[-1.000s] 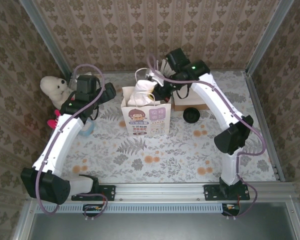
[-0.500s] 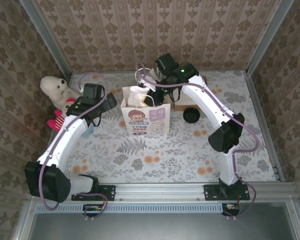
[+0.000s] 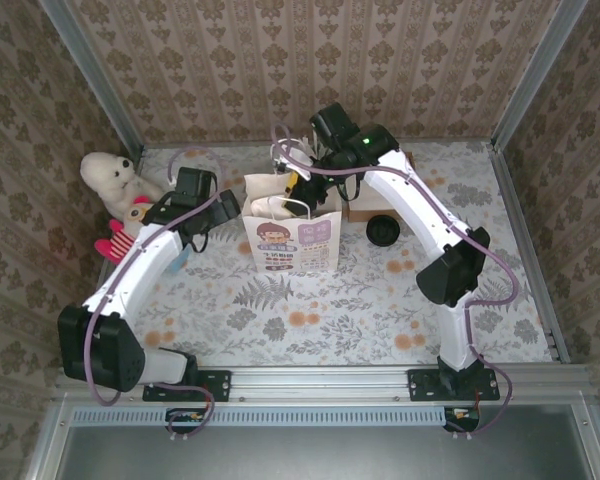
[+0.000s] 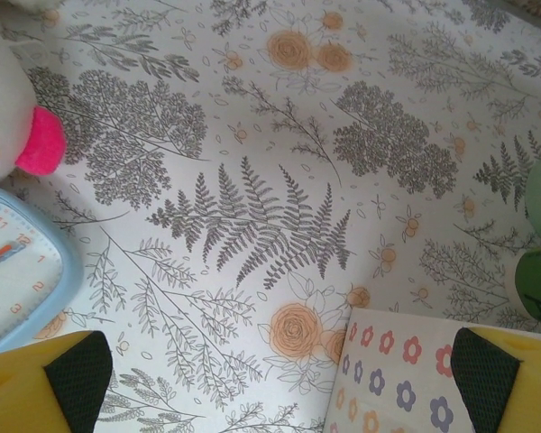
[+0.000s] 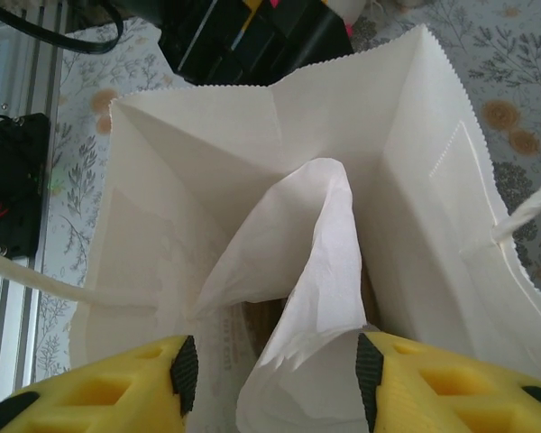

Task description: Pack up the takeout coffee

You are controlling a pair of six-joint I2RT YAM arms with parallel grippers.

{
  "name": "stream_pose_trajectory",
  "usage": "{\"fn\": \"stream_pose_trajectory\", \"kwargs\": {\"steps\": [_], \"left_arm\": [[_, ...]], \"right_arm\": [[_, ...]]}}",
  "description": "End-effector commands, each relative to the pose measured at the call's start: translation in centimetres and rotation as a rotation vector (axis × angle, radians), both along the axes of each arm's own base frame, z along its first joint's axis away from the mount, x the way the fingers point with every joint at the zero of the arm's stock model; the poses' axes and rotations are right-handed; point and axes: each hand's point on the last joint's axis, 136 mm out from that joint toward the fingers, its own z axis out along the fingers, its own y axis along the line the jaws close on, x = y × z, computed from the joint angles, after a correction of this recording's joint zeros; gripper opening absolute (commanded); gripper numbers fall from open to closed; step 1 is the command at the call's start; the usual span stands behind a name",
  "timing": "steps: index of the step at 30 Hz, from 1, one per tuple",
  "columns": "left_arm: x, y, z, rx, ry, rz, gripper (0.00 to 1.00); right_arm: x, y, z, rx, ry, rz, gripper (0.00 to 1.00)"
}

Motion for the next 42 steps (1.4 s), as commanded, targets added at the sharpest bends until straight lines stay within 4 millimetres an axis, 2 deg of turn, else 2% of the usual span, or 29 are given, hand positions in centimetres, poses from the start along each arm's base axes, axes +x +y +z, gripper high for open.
{"fn": "stream_pose_trajectory", "kwargs": {"steps": [1, 5, 8, 9, 10, 13, 16, 19, 22, 25, 30, 33, 38, 42], "left_arm": [[-0.5, -0.5, -0.6, -0.010, 0.023, 0.003, 1.00], [-1.3, -0.6, -1.5, -0.019, 0.051, 0.021, 1.00], [-2.2, 0.2, -2.5, -0.006, 0.089, 0.071, 1.00], [-2.4, 0.1, -2.9, -0.014, 0.098, 0.061, 1.00], [-2.4, 0.0, -3.3, -0.023, 0.100, 0.050, 1.00], [-2.2, 0.1, -4.6, -0.061, 0.101, 0.047, 1.00], [-2.3, 0.2, -6.1, -0.080, 0.135, 0.065, 1.00], [-2.5, 0.0, -7.6, -0.087, 0.169, 0.071, 1.00], [-2.1, -0.4, -8.9, -0.094, 0.186, 0.063, 1.00], [-1.2, -1.5, -9.7, -0.127, 0.198, 0.034, 1.00], [0.0, -3.7, -10.0, -0.167, 0.213, 0.001, 1.00], [0.4, -5.0, -9.7, -0.179, 0.207, -0.011, 1.00], [0.3, -6.3, -10.2, -0.188, 0.222, -0.005, 1.00], [0.5, -6.0, -10.2, -0.216, 0.216, 0.025, 1.00]], "right_arm": [[-0.4, -1.6, 5.1, 0.073, -0.074, -0.088, 0.59], [-0.3, -3.8, 7.3, 0.074, -0.081, -0.271, 0.67], [0.0, -5.2, 8.4, 0.122, -0.092, -0.403, 0.74], [0.2, -5.7, 8.6, 0.140, -0.099, -0.452, 0.81], [0.4, -6.2, 9.1, 0.161, -0.108, -0.500, 0.98], [0.9, -8.4, 9.9, 0.210, -0.133, -0.654, 1.00], [1.4, -11.5, 9.8, 0.259, -0.142, -0.860, 1.00], [-0.3, -13.3, 9.9, 0.384, -0.060, -0.949, 1.00], [-1.4, -15.4, 9.2, 0.433, -0.053, -1.048, 1.00], [-1.9, -18.4, 8.1, 0.453, -0.105, -1.156, 1.00], [-2.4, -22.2, 5.2, 0.426, -0.084, -1.270, 1.00], [-2.3, -23.4, 3.2, 0.411, -0.050, -1.310, 1.00], [-1.9, -24.8, 2.1, 0.402, -0.026, -1.326, 1.00], [-1.3, -26.8, 1.3, 0.377, -0.057, -1.394, 1.00]]}}
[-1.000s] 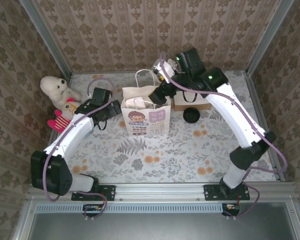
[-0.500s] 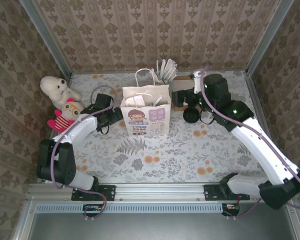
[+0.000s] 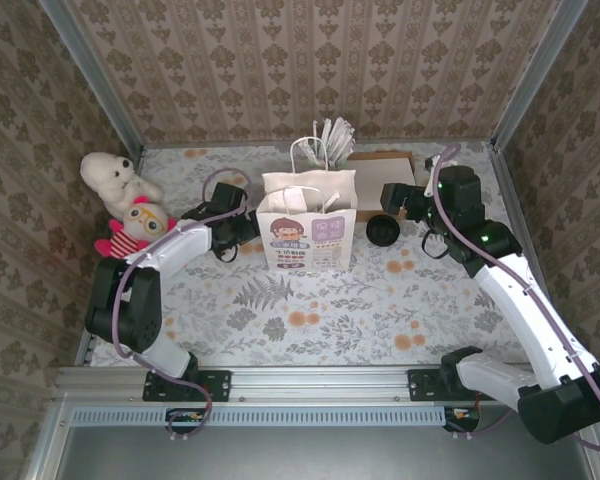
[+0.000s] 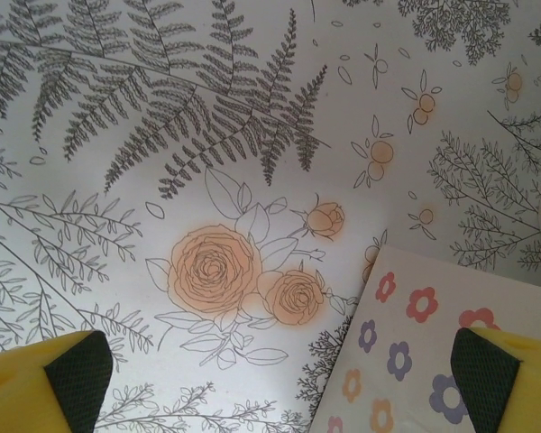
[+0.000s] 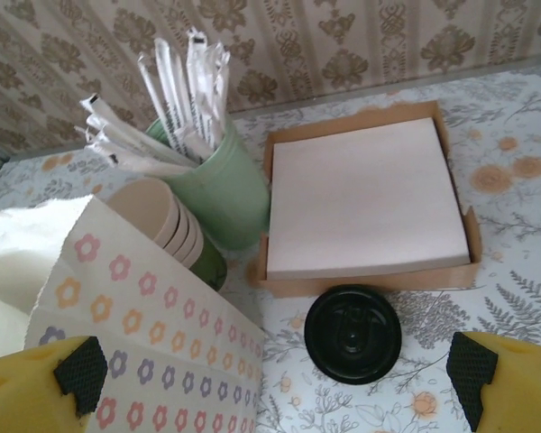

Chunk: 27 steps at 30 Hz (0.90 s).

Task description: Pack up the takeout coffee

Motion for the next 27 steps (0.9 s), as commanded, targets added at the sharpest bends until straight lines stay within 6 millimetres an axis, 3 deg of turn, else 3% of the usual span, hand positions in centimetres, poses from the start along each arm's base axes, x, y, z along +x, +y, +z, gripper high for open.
{"fn": "stream_pose_trajectory", "kwargs": {"steps": [1, 8, 12, 15, 18, 21, 24, 27], "left_arm": [[1.1, 0.1, 0.5, -0.053, -0.011, 0.042, 1.00], [1.3, 4.1, 2.6, 0.069, -0.120, 0.042, 1.00], [1.8, 6.8, 4.6, 0.154, -0.233, 0.018, 1.00], [2.3, 8.9, 6.4, 0.232, -0.309, 0.010, 1.00], [2.9, 10.9, 7.7, 0.327, -0.388, 0.010, 1.00], [3.1, 14.4, 8.2, 0.435, -0.427, 0.133, 1.00], [3.2, 17.0, 7.5, 0.539, -0.430, 0.173, 1.00], [3.2, 18.5, 6.1, 0.619, -0.416, 0.167, 1.00]], "right_arm": [[0.5, -1.5, -0.1, -0.009, -0.034, -0.054, 1.00], [1.1, -8.0, -5.3, -0.063, -0.094, -0.284, 1.00], [0.4, -12.8, -7.6, -0.072, -0.104, -0.481, 1.00], [-0.3, -15.3, -9.1, -0.131, -0.087, -0.591, 1.00], [-1.0, -16.9, -11.0, -0.173, -0.042, -0.641, 1.00], [-1.4, -17.6, -12.3, -0.188, -0.060, -0.638, 1.00], [-2.1, -18.9, -14.9, -0.149, -0.011, -0.656, 1.00], [-1.7, -18.8, -17.4, -0.137, 0.051, -0.581, 1.00]]}}
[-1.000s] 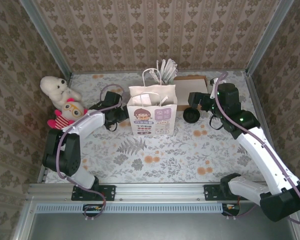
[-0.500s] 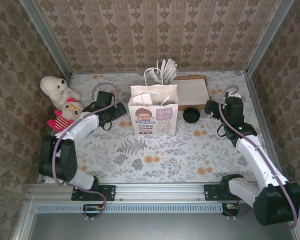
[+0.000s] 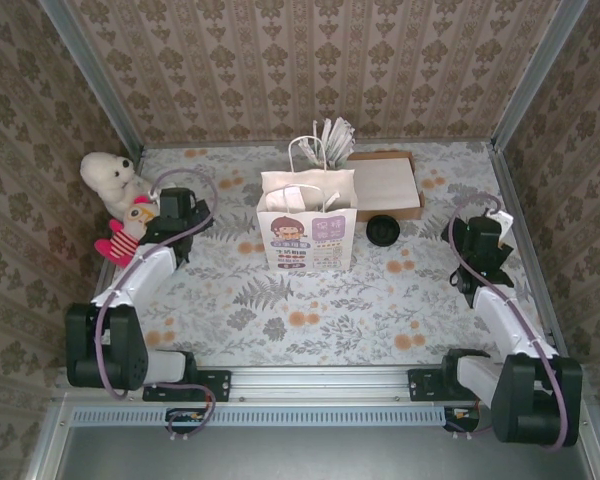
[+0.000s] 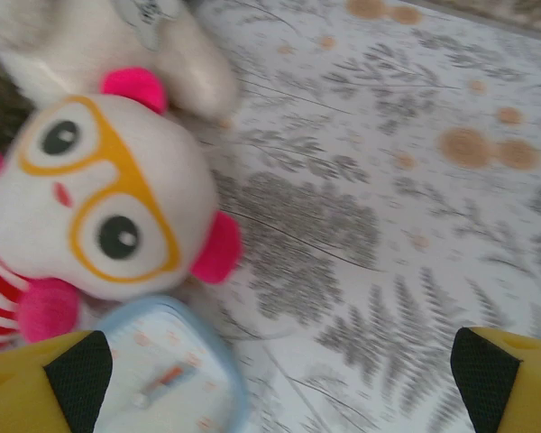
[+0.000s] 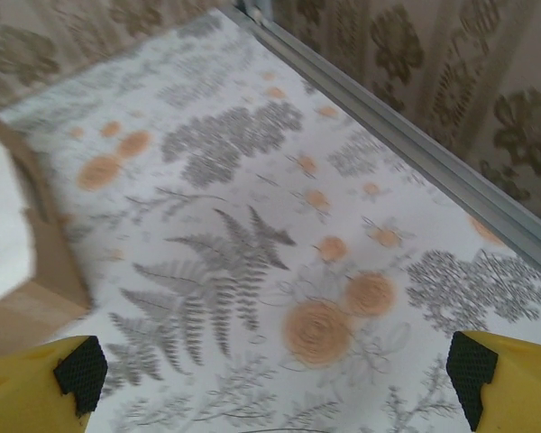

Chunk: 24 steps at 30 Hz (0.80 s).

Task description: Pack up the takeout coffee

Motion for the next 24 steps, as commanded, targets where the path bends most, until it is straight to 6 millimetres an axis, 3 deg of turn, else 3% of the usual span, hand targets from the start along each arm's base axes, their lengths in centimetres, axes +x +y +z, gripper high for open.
{"fn": "stream_pose_trajectory", "kwargs": {"steps": [1, 5, 14, 20, 24], "left_arm": [[0.4, 2.4, -0.5, 0.143, -0.033, 0.023, 1.00], [1.0, 1.7, -2.8, 0.166, -0.043, -0.098, 1.00], [2.5, -0.5, -4.3, 0.217, -0.142, -0.280, 1.00], [0.4, -1.0, -4.2, 0.241, -0.340, -0.303, 1.00], [1.1, -0.8, -5.1, 0.205, -0.248, -0.298, 1.00]], "right_arm": [[1.4, 0.7, -1.3, 0.015, -0.018, 0.117, 1.00], [3.1, 1.8, -3.0, 0.068, -0.042, 0.215, 1.00], [7.4, 3.1, -2.5, 0.030, -0.071, 0.387, 1.00], [5.8, 3.8, -0.9, -0.026, -0.174, 0.414, 1.00], [5.3, 4.8, -0.3, -0.067, -0.207, 0.449, 1.00]]}}
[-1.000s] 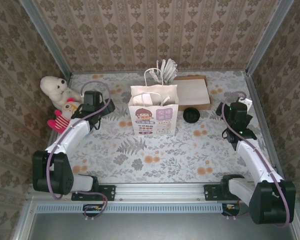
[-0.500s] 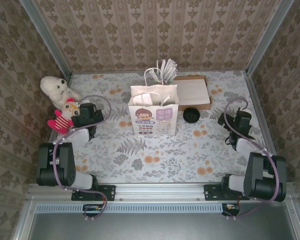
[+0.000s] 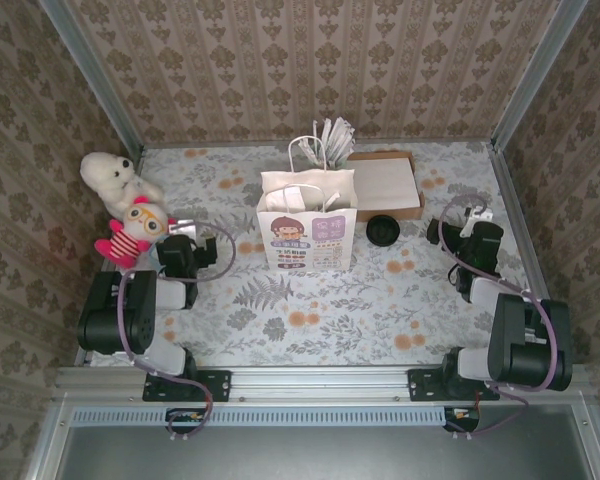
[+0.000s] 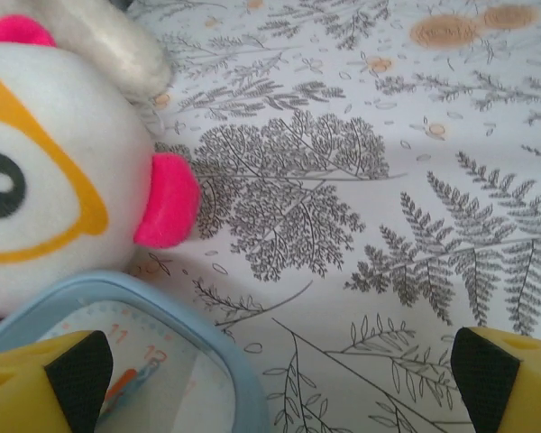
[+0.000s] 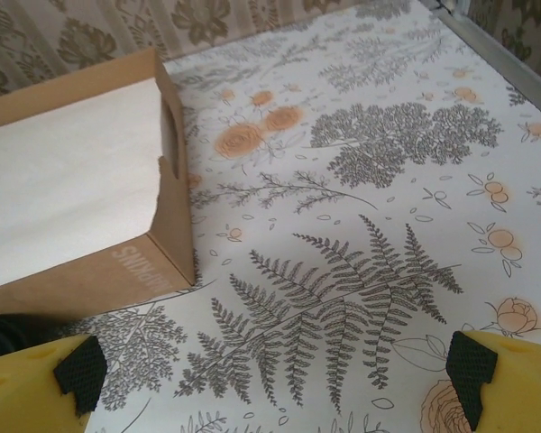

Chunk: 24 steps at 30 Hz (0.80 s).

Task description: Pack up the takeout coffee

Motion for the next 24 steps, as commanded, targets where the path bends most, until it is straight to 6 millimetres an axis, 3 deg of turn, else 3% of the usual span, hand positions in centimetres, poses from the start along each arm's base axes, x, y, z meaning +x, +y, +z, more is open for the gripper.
{"fn": "stream_pose_trajectory", "kwargs": {"steps": [1, 5, 10, 14, 17, 19, 22, 24], "left_arm": [[2.3, 0.0, 3.6, -0.018, -0.127, -0.020, 1.00], [2.3, 0.2, 3.7, -0.013, -0.130, -0.007, 1.00], [2.2, 0.2, 3.7, -0.013, -0.129, -0.007, 1.00], [2.2, 0.1, 3.7, -0.007, -0.130, -0.009, 1.00], [2.2, 0.1, 3.7, -0.006, -0.130, -0.009, 1.00], [2.2, 0.1, 3.7, -0.007, -0.129, -0.009, 1.00], [2.2, 0.1, 3.7, -0.006, -0.128, -0.011, 1.00], [2.3, 0.1, 3.7, -0.007, -0.130, -0.011, 1.00]], "right_arm": [[0.3, 1.4, 2.2, -0.052, -0.096, 0.067, 1.00], [0.5, 3.5, 3.3, 0.021, -0.174, 0.144, 1.00], [1.7, 4.4, 1.2, -0.029, -0.150, 0.135, 1.00], [1.5, 6.3, 0.6, -0.198, -0.163, 0.109, 1.00], [1.2, 5.8, 0.2, -0.286, -0.164, -0.009, 1.00], [2.0, 5.2, -0.1, -0.272, -0.108, -0.042, 1.00], [2.6, 4.1, -0.7, -0.189, -0.071, -0.023, 1.00], [3.0, 5.1, -0.8, -0.196, -0.058, 0.032, 1.00]]}}
